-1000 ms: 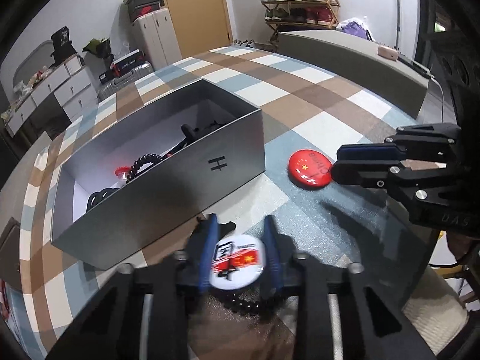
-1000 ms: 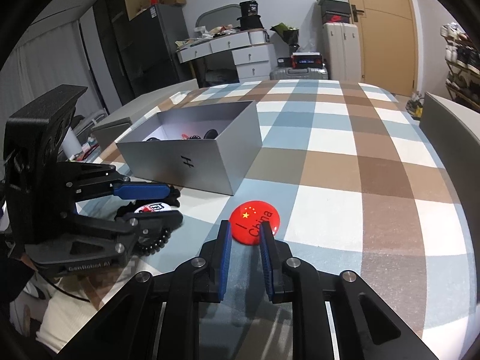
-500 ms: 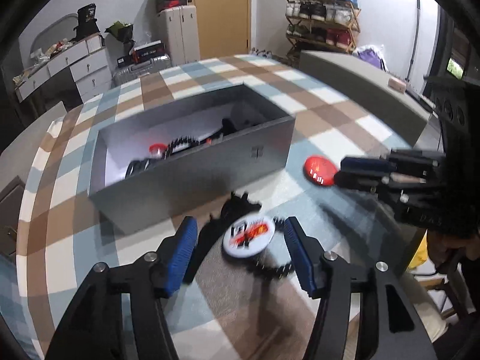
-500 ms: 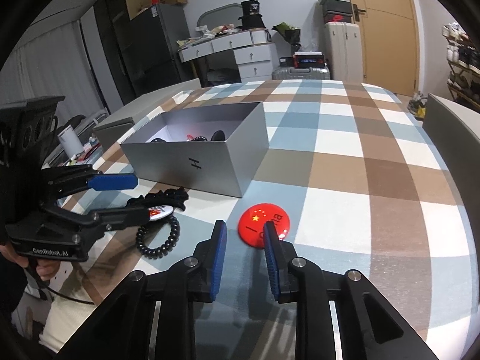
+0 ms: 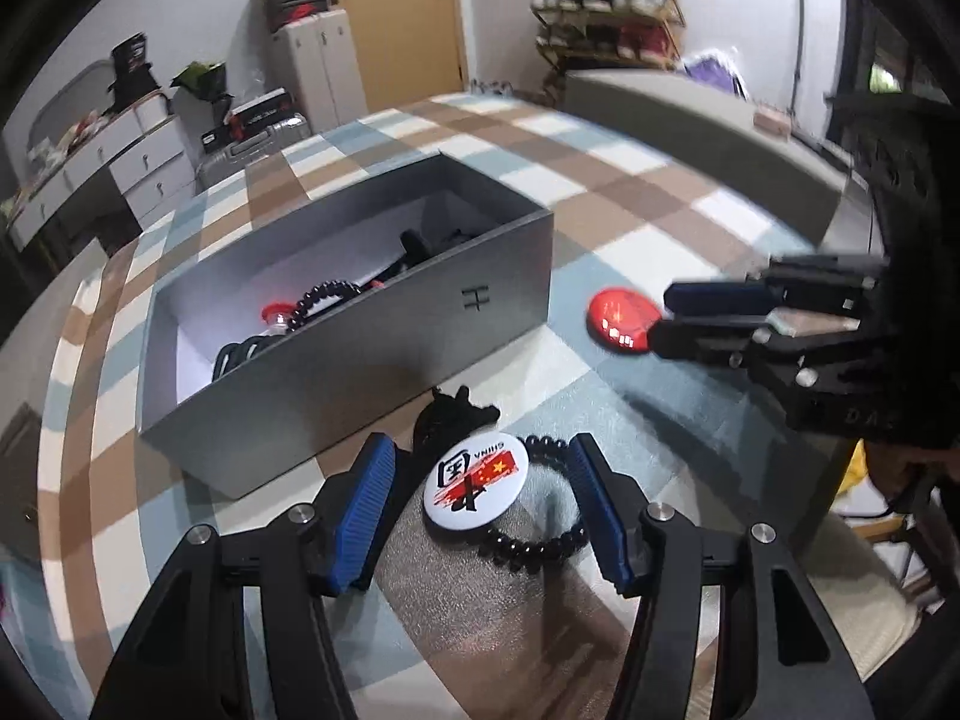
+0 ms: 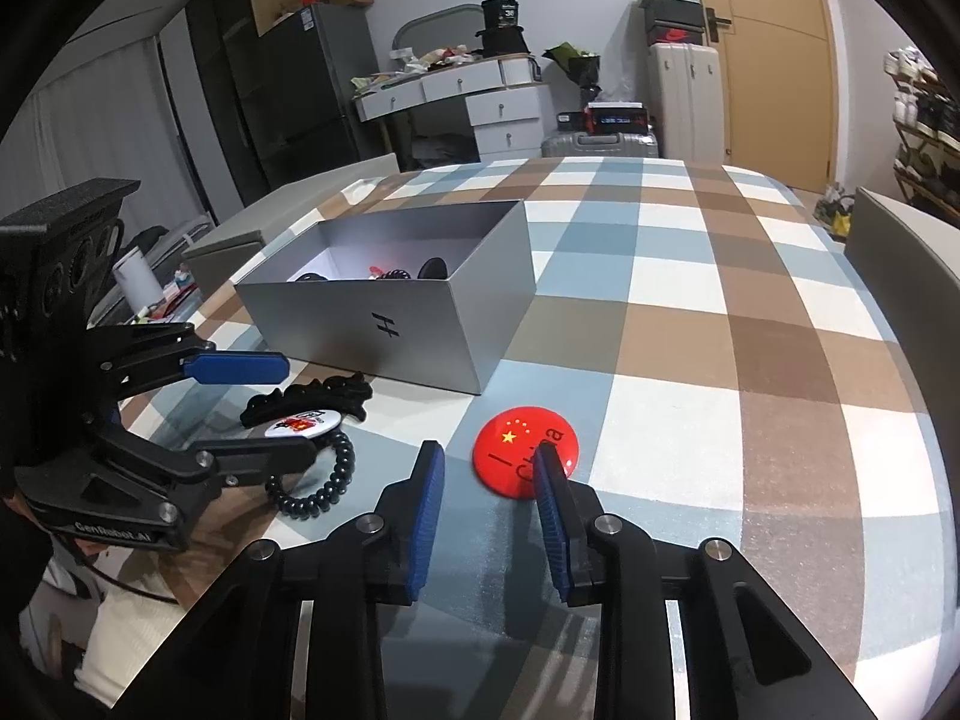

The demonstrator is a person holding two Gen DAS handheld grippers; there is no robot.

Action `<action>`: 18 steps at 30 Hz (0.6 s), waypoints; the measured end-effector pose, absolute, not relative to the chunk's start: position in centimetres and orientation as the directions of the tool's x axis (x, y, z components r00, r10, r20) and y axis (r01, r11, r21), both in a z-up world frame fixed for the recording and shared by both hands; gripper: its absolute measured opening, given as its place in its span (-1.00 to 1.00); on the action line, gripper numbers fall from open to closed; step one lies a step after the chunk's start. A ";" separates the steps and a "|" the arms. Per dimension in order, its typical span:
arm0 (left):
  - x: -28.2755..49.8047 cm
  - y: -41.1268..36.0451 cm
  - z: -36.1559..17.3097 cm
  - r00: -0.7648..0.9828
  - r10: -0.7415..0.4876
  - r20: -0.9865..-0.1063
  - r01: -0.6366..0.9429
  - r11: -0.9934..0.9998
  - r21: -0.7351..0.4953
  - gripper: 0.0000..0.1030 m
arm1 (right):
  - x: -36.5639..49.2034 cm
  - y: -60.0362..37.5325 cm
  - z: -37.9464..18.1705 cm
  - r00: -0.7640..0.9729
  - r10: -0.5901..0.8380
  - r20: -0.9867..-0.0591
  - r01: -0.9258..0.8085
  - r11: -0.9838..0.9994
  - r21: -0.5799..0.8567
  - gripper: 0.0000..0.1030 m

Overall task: Organize jewelry
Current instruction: 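Grasp the white badge edge with the left gripper while the right gripper reopens above the red badge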

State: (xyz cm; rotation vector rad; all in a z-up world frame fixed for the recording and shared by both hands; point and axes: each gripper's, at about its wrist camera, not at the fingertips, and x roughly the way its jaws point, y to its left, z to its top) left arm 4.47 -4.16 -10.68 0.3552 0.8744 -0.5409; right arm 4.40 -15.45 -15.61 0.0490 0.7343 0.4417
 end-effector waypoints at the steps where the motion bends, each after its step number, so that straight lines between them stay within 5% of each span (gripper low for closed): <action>1: 4.4 -4.3 -10.8 0.515 -0.297 -0.804 0.590 0.803 0.081 -0.06 | 4.4 -15.4 -15.6 0.655 0.406 -0.637 -0.373 0.907 0.195 -0.42; 6: 4.3 -4.4 -11.4 0.500 -0.257 -0.827 0.615 0.778 0.130 -0.57 | 4.5 -15.5 -15.5 0.655 0.405 -0.638 -0.379 0.907 0.187 -0.37; 11: 4.8 -4.0 -11.1 0.479 -0.288 -0.829 0.628 0.772 0.095 -0.73 | 4.5 -15.5 -15.5 0.656 0.407 -0.635 -0.374 0.907 0.194 -0.37; 12: 4.8 -4.0 -10.9 0.480 -0.291 -0.827 0.630 0.771 0.094 -0.92 | 4.5 -15.4 -15.5 0.656 0.406 -0.636 -0.374 0.907 0.194 -0.37; 18: 5.0 -3.6 -10.8 0.461 -0.316 -0.829 0.624 0.780 0.049 -0.94 | 4.7 -15.5 -15.6 0.647 0.409 -0.643 -0.369 0.906 0.206 -0.37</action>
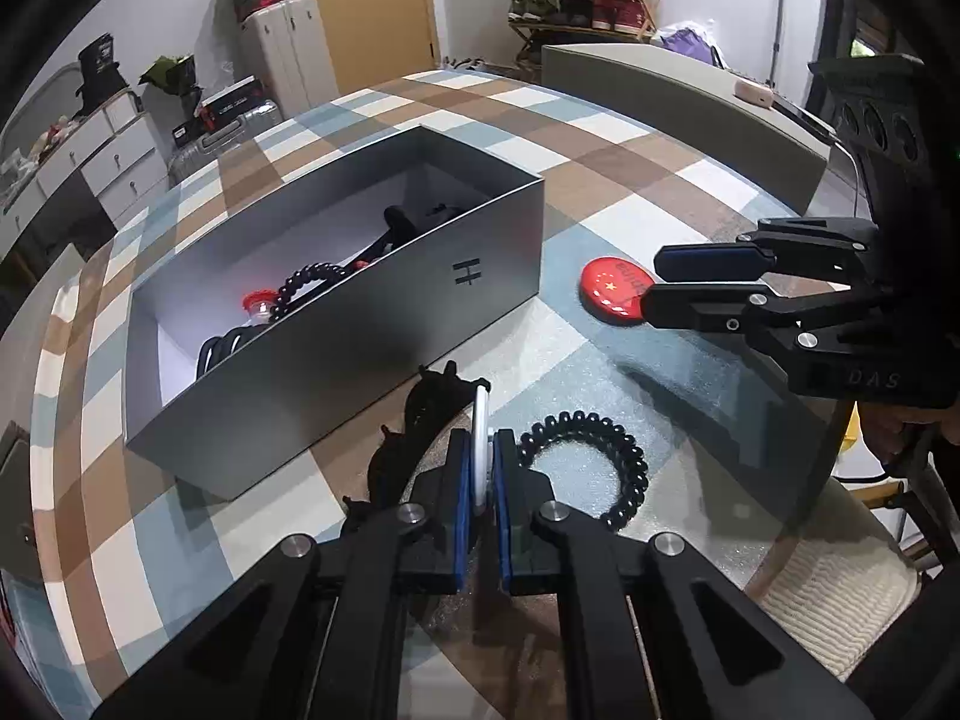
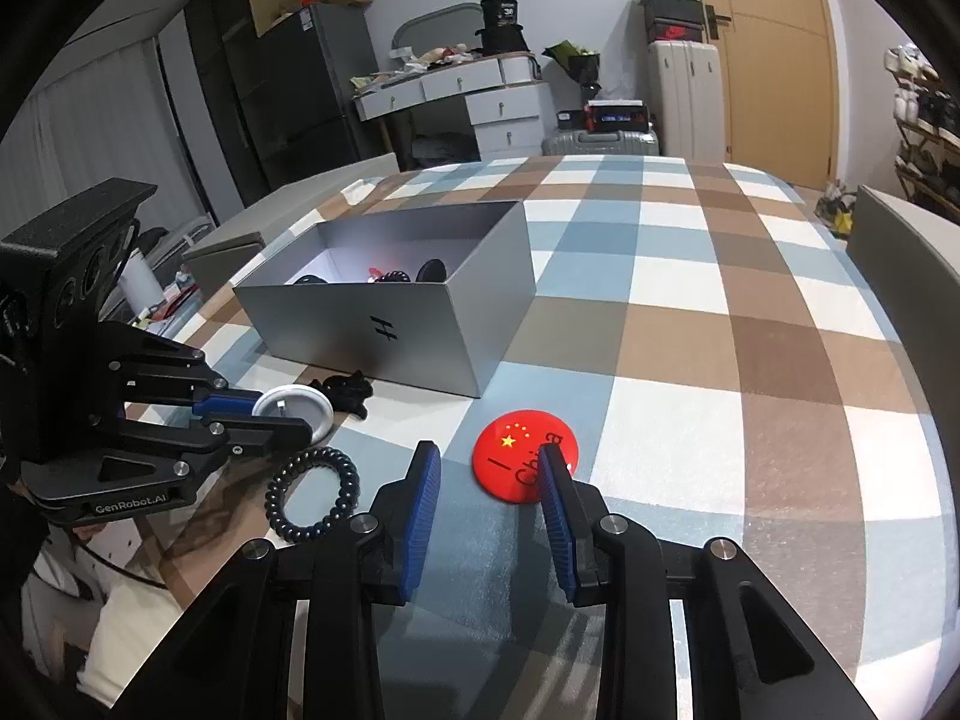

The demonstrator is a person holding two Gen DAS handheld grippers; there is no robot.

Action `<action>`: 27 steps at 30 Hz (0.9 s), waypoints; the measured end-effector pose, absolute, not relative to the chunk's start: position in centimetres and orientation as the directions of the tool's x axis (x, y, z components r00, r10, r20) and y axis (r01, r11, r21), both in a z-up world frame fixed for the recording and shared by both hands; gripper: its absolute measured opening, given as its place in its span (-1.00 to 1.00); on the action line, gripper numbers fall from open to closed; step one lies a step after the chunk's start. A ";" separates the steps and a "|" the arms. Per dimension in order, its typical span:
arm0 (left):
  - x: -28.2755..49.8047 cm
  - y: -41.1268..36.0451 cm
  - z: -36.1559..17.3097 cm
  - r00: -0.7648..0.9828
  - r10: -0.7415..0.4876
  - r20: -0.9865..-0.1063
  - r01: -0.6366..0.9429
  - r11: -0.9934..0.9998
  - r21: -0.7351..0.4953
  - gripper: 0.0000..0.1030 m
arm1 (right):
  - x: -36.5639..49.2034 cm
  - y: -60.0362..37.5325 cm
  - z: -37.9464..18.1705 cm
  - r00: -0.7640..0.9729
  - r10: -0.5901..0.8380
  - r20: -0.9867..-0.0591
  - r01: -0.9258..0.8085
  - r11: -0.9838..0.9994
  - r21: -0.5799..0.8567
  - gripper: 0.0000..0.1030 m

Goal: Organize jewelry

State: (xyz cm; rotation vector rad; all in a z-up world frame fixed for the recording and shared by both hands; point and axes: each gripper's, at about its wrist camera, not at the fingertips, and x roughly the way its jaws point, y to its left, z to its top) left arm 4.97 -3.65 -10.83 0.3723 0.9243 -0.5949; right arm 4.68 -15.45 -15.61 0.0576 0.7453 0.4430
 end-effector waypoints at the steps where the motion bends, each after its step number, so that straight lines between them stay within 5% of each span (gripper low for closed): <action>1: 5.0 -3.5 -10.8 0.467 -0.316 -0.826 0.613 0.789 0.045 -0.94 | 4.7 -15.5 -15.6 0.645 0.409 -0.646 -0.367 0.907 0.209 -0.37; 14: 2.5 -1.1 -8.0 0.552 -0.377 -0.744 0.553 0.833 -0.012 -0.94 | 5.9 -15.2 -16.0 0.626 0.355 -0.694 -0.319 0.929 0.188 -0.36; 17: 2.1 -0.4 -7.7 0.567 -0.380 -0.731 0.539 0.842 -0.019 -0.94 | 6.3 -15.0 -16.1 0.621 0.338 -0.708 -0.307 0.935 0.177 -0.13; 27: 2.3 2.1 -8.0 0.605 -0.375 -0.702 0.477 0.877 -0.057 -0.94 | 6.9 -12.4 -16.5 0.635 0.196 -0.748 -0.313 0.950 -0.017 -0.05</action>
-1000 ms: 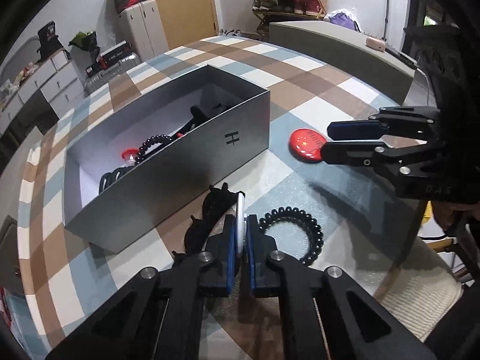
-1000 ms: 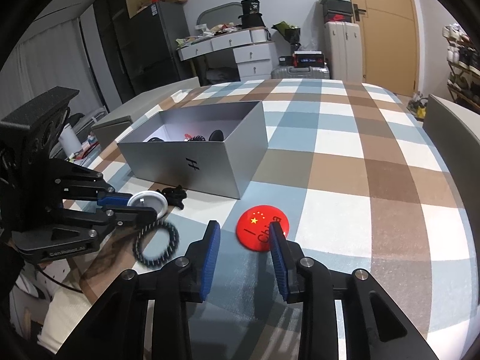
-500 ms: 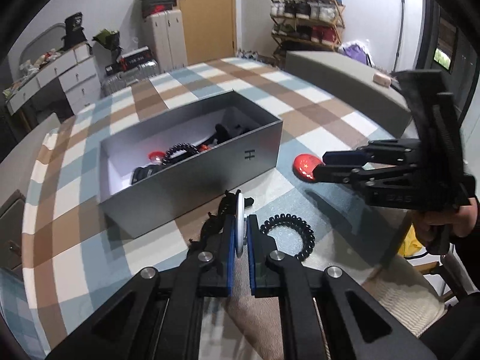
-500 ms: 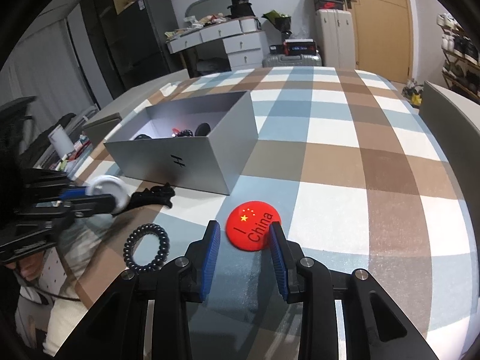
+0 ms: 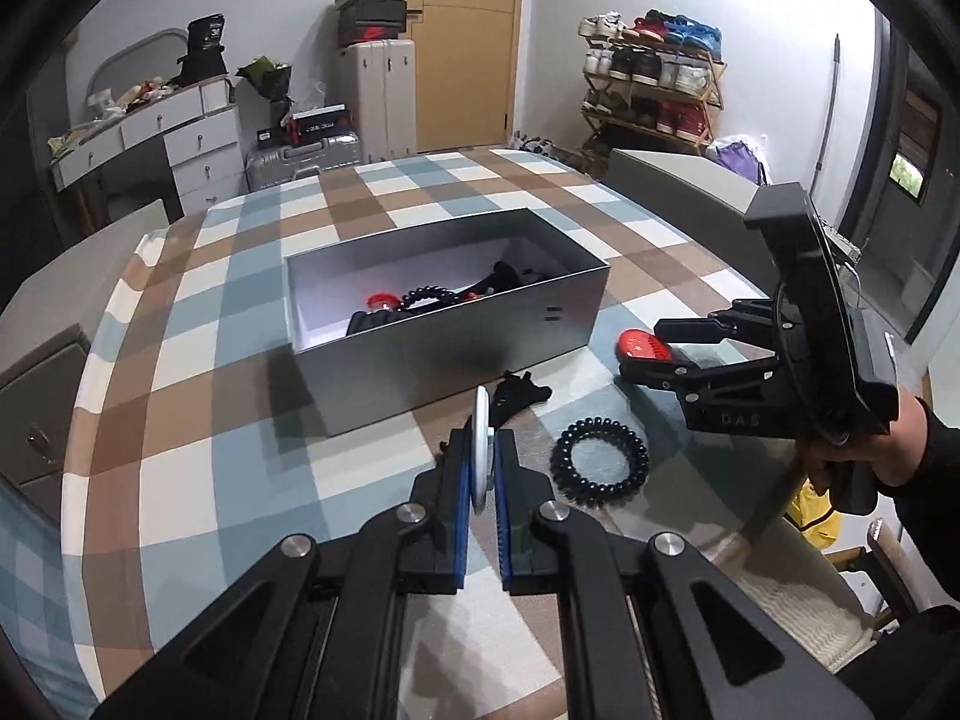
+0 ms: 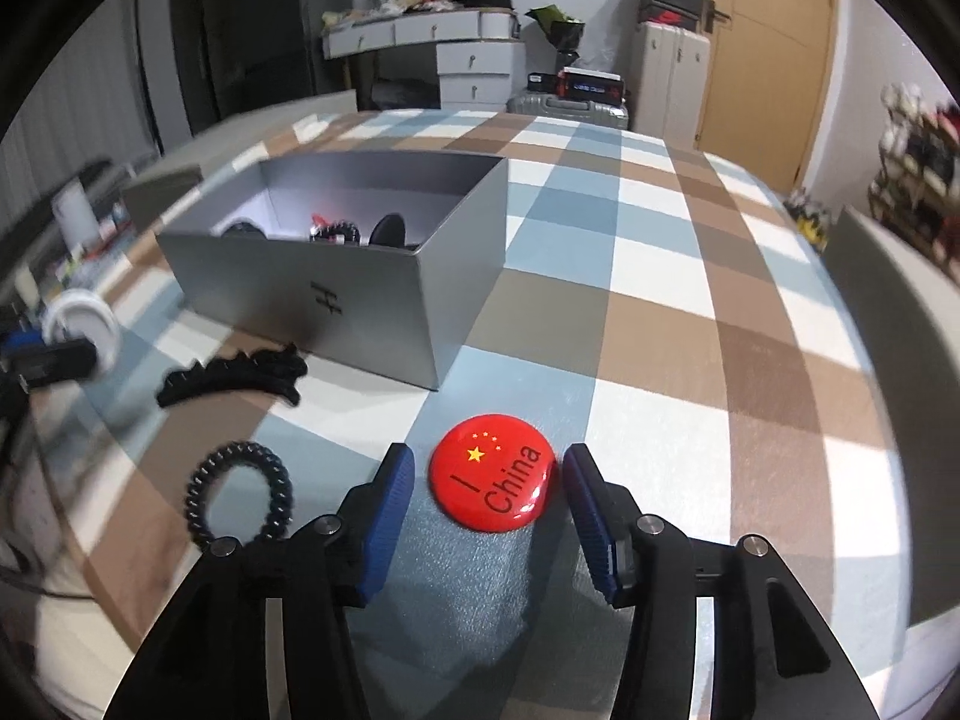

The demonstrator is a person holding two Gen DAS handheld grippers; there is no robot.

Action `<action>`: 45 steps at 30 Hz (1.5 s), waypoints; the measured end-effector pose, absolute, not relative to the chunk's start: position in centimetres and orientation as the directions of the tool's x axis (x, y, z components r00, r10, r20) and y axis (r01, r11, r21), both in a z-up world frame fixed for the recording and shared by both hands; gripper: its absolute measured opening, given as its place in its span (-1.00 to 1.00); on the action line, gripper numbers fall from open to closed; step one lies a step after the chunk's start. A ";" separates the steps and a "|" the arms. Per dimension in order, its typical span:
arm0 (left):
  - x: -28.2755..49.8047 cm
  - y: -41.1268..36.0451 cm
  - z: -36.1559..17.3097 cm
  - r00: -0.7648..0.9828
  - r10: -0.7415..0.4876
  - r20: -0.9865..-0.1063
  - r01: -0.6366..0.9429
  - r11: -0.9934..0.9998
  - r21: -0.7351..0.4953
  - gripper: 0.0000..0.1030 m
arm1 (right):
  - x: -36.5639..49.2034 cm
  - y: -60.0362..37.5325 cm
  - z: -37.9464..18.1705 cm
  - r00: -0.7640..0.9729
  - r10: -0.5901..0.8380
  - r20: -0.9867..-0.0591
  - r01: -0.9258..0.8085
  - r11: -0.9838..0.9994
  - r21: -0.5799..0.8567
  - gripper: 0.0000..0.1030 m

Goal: Organize jewelry

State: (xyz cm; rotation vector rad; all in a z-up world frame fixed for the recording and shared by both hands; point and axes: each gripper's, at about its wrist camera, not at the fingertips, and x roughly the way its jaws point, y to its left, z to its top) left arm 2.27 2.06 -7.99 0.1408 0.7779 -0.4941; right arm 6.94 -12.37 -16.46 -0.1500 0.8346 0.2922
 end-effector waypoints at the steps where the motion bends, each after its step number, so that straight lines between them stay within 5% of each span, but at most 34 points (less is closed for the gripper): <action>1: 2.3 2.2 -8.0 0.608 -0.380 -0.697 0.475 0.878 -0.065 -0.94 | 6.9 -12.3 -16.5 0.639 0.189 -0.746 -0.313 0.949 -0.028 -0.06; 4: 2.0 2.5 -7.8 0.615 -0.390 -0.686 0.478 0.876 -0.070 -0.94 | 6.8 -12.2 -16.5 0.638 0.198 -0.744 -0.324 0.946 -0.025 -0.20; 13: 1.6 3.5 -7.2 0.635 -0.401 -0.660 0.468 0.880 -0.084 -0.94 | 6.1 -12.2 -16.3 0.646 0.231 -0.727 -0.327 0.945 0.010 -0.20; 28: 3.8 4.2 -4.8 0.695 -0.375 -0.613 0.409 0.908 -0.092 -0.94 | 5.0 -11.9 -8.0 0.717 0.502 -0.483 -0.461 0.862 0.212 -0.19; 45: 9.4 2.0 -3.9 0.686 -0.391 -0.614 0.434 0.897 -0.086 -0.94 | 11.3 -11.0 -6.0 0.682 0.615 -0.396 -0.550 0.788 0.276 -0.19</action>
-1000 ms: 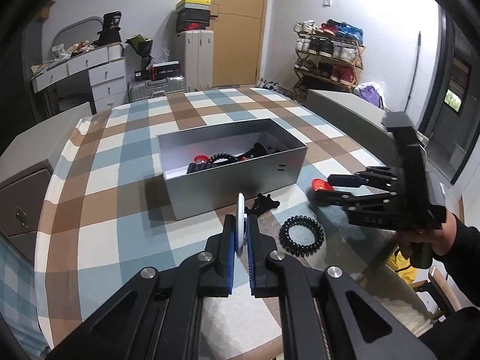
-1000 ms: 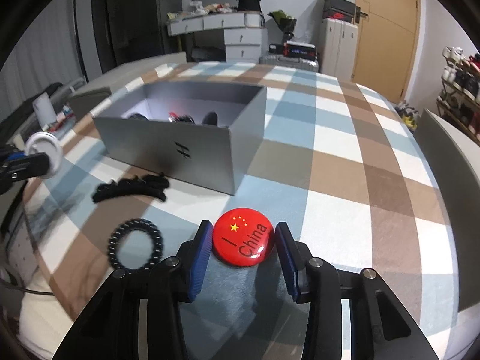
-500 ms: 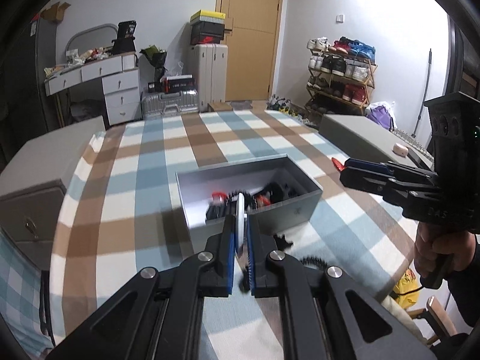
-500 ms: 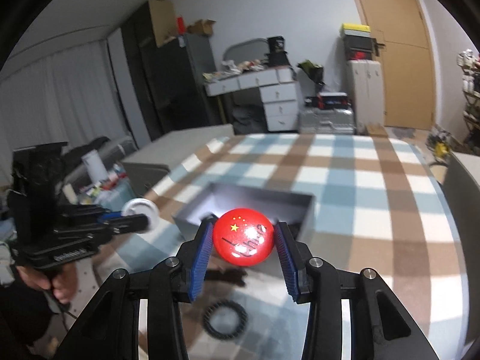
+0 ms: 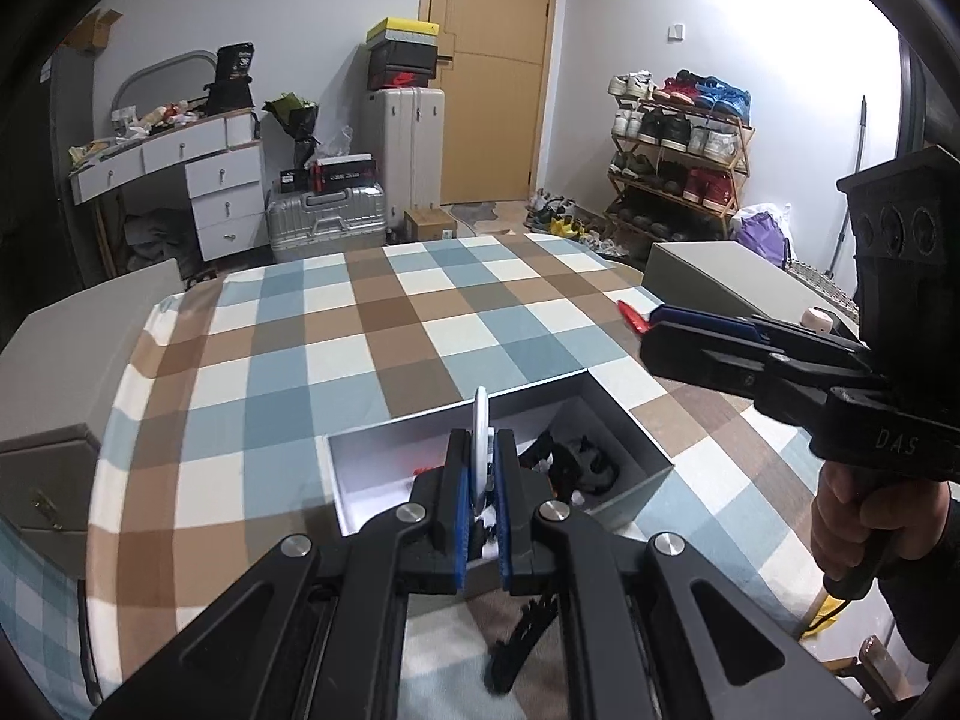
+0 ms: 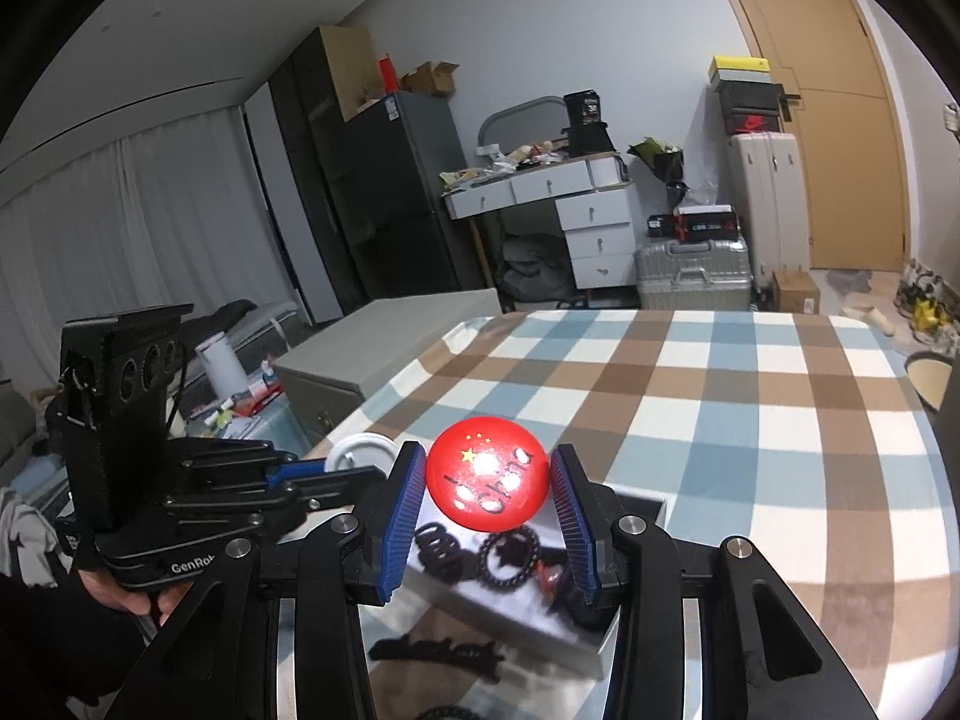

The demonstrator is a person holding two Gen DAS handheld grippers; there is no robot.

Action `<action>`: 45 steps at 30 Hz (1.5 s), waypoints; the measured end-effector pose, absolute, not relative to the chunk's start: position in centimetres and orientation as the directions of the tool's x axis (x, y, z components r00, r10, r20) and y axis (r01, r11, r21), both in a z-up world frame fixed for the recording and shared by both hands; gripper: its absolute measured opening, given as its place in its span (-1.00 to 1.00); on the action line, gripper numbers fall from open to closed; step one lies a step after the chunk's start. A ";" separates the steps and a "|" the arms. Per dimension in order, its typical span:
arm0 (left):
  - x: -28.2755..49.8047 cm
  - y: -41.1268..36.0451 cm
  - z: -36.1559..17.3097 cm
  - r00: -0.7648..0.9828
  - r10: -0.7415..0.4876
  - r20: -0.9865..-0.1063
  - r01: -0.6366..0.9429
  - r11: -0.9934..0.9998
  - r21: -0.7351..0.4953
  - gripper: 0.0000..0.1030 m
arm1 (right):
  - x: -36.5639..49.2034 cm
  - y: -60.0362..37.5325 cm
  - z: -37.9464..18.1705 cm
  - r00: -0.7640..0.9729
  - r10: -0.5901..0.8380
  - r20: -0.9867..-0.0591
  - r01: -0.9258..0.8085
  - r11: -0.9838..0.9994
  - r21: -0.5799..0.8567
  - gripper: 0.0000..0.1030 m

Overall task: Organize jewelry
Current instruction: 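Carry the red badge and white badge over the grey box with both grippers, then open both grippers to drop the two badges into the box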

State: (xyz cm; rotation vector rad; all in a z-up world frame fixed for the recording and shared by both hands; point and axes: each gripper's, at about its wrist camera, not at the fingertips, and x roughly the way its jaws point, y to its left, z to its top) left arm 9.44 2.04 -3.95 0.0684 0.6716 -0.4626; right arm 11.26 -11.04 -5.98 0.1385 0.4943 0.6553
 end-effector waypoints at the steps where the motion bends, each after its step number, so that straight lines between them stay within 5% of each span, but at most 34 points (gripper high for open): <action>1: 9.7 1.9 -4.1 0.683 -0.391 -0.618 0.436 0.896 -0.085 -0.94 | 11.6 -11.0 -6.1 0.679 0.616 -0.399 -0.552 0.787 0.275 -0.19; 26: 12.4 0.1 -6.1 0.605 -0.397 -0.691 0.460 0.882 -0.104 -0.91 | 16.0 -10.2 -11.0 0.610 0.594 -0.525 -0.517 0.800 0.304 -0.16; 28: 12.3 0.1 -6.1 0.610 -0.382 -0.694 0.453 0.887 -0.090 -0.44 | 16.0 -10.4 -10.9 0.608 0.600 -0.520 -0.516 0.796 0.315 -0.12; 31: 11.9 0.5 -5.7 0.635 -0.374 -0.676 0.437 0.895 -0.086 0.08 | 15.6 -10.8 -10.6 0.619 0.603 -0.503 -0.510 0.796 0.327 0.23; 45: 10.1 0.9 -3.8 0.714 -0.300 -0.633 0.376 0.926 -0.015 0.08 | 12.4 -12.5 -7.8 0.683 0.568 -0.459 -0.480 0.823 0.304 0.38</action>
